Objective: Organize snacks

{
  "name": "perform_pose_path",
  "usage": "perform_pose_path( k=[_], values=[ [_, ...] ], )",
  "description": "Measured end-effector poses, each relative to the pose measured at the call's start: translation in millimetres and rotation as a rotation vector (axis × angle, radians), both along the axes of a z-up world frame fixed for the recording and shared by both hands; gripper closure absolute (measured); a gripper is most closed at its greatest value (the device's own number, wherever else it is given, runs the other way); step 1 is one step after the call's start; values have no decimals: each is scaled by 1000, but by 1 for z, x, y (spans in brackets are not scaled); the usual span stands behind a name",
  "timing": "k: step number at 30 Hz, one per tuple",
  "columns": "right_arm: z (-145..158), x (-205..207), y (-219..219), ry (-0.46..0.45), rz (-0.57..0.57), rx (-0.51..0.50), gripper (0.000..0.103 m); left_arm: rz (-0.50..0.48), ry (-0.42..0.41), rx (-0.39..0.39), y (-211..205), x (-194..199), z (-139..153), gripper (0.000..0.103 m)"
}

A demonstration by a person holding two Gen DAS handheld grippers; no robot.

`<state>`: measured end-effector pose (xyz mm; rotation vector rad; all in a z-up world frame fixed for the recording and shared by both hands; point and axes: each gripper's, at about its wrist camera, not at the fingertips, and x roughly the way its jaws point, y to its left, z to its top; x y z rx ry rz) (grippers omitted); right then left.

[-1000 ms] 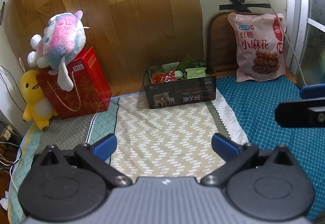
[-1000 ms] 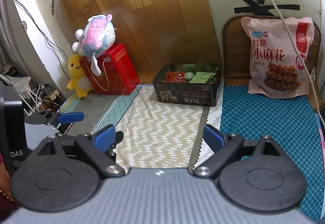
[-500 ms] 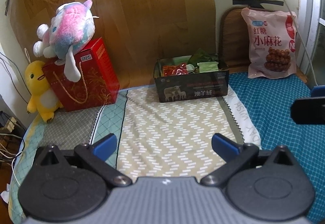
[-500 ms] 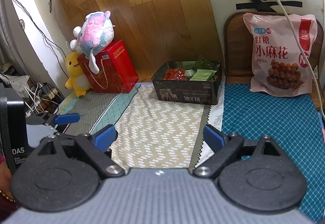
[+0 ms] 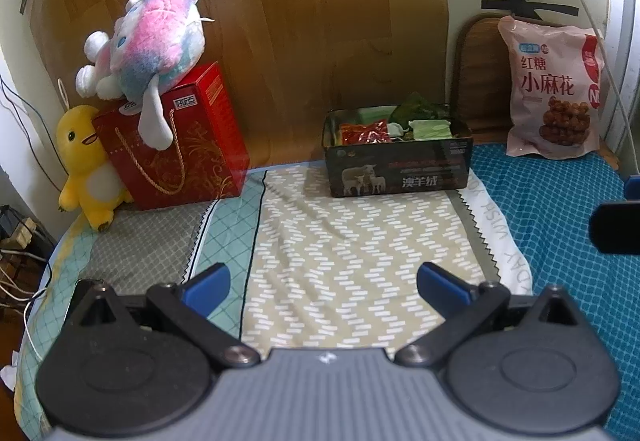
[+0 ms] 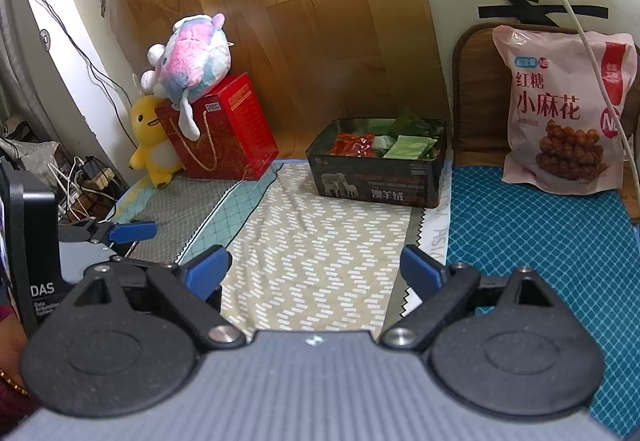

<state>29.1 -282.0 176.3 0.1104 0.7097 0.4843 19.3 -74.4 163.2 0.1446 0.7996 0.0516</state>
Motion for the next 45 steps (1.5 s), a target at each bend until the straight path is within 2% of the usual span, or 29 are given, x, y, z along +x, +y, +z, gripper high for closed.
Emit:
perform_pose_path(
  k=[45],
  values=[
    [-9,6,0,17,-16,16,8,11,66,-7,5,10,-23,0]
  ],
)
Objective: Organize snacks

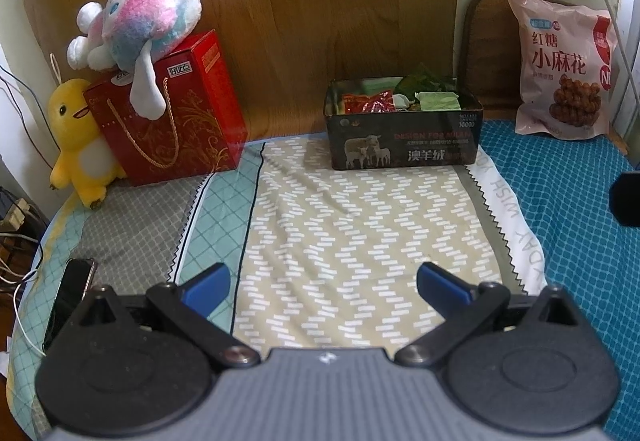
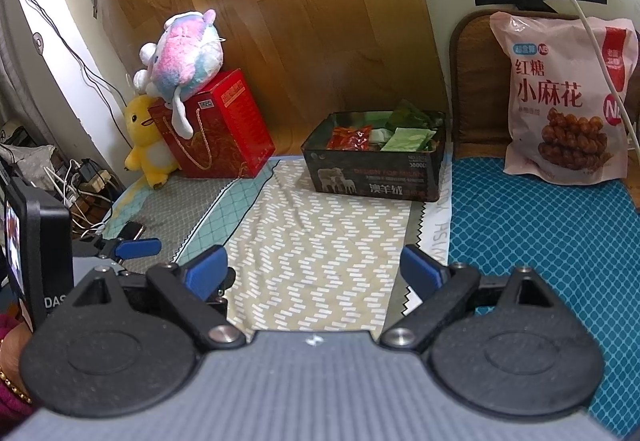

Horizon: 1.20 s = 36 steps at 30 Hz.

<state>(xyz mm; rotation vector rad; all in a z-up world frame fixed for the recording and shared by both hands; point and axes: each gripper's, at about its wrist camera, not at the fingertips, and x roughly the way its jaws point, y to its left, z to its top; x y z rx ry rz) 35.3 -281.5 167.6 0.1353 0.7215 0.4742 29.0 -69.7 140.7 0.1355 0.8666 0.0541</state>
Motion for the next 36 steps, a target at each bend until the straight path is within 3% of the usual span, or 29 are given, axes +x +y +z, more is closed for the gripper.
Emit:
perform_pose_path(
  k=[36],
  values=[
    [-3,-1,-8,10,-22,8,8,-27,15,16,-7,0,-3,0]
  ],
)
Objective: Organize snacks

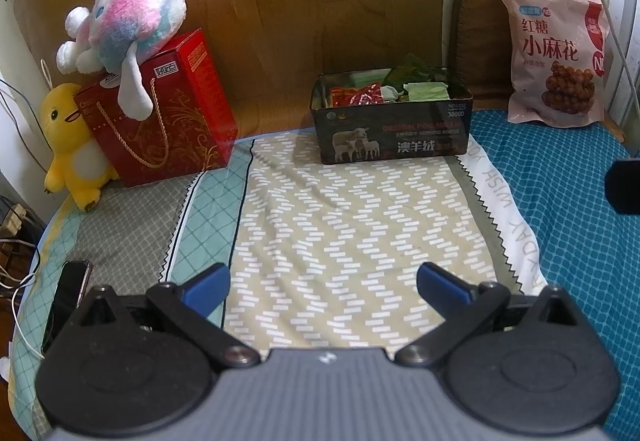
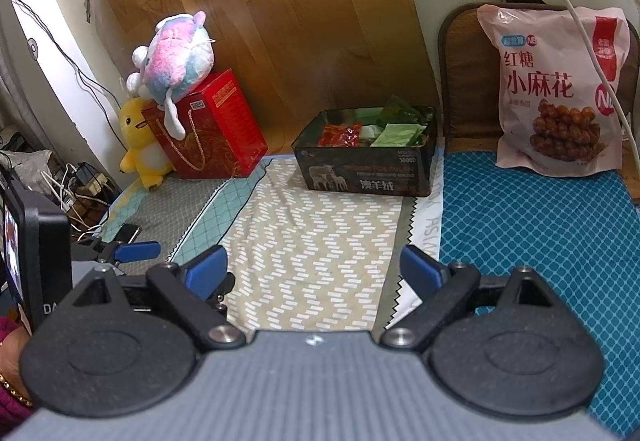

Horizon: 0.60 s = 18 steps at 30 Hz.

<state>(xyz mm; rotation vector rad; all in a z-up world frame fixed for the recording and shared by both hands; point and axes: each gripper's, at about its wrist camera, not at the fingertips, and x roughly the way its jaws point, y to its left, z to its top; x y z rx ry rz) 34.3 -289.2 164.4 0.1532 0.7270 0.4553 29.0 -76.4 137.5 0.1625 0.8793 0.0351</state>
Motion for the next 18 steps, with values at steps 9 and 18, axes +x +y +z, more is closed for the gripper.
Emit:
perform_pose_path(
  k=[9,18],
  values=[
    [0,0,1,2,-2,-2,8,-8,5,-10,-1,1,0,0],
    [-1,0,2,5,-4,-3,8,-8,4,-17,0,1,0,0]
  ],
)
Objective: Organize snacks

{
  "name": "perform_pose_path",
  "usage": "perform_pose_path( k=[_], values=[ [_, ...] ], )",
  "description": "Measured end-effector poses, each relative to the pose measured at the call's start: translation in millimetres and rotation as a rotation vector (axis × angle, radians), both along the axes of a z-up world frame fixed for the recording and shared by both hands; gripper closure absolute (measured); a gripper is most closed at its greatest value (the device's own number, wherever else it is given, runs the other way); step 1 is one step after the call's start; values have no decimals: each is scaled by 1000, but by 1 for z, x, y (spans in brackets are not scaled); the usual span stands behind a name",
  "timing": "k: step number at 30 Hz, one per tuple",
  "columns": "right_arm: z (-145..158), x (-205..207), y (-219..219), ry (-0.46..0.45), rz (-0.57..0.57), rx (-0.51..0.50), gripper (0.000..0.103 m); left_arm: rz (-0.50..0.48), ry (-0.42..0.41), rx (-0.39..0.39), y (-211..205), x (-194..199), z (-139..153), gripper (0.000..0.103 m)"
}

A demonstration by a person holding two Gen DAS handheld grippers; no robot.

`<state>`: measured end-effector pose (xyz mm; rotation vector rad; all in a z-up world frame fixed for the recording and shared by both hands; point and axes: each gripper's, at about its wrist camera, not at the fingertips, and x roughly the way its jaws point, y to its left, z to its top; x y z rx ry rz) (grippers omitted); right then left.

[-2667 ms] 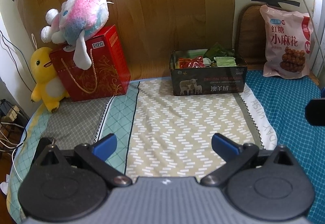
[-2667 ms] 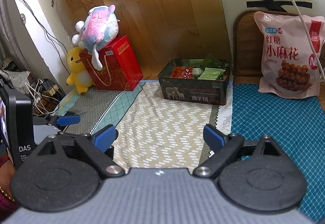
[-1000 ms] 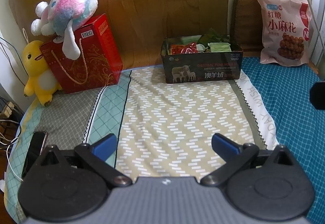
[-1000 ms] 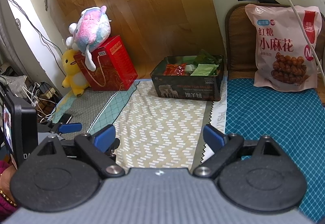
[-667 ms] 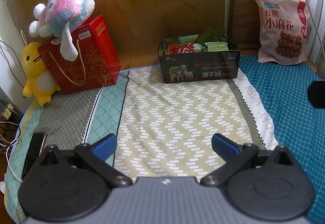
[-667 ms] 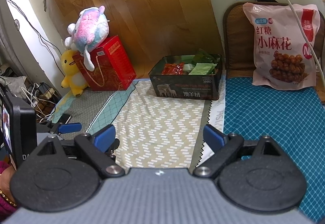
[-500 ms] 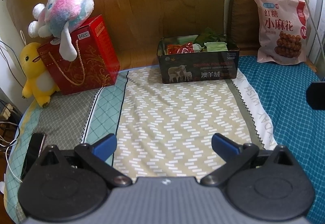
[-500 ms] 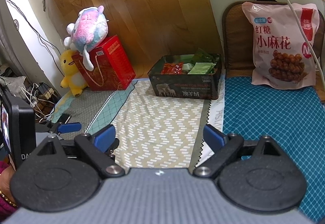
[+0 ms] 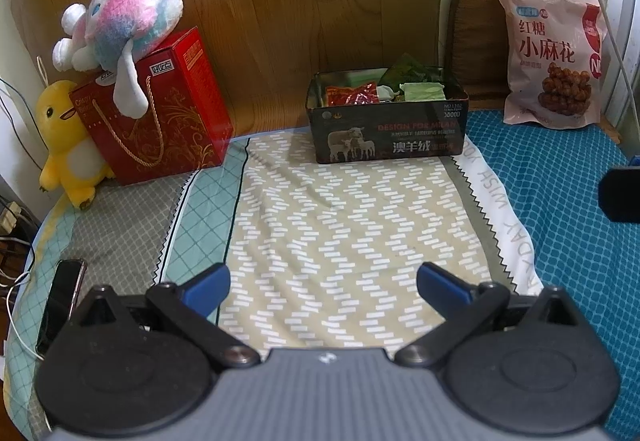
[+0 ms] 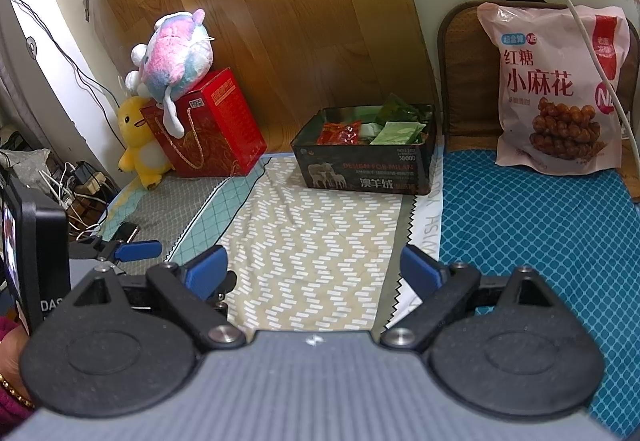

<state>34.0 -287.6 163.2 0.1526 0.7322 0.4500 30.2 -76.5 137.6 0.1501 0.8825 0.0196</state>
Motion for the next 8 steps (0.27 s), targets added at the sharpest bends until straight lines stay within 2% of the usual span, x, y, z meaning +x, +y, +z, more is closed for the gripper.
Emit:
perform_pose_path(
  k=[8],
  values=[
    [0,-2,3,-11,-4,-5,8,-19,-28,-27,5,0,6,0]
  ],
)
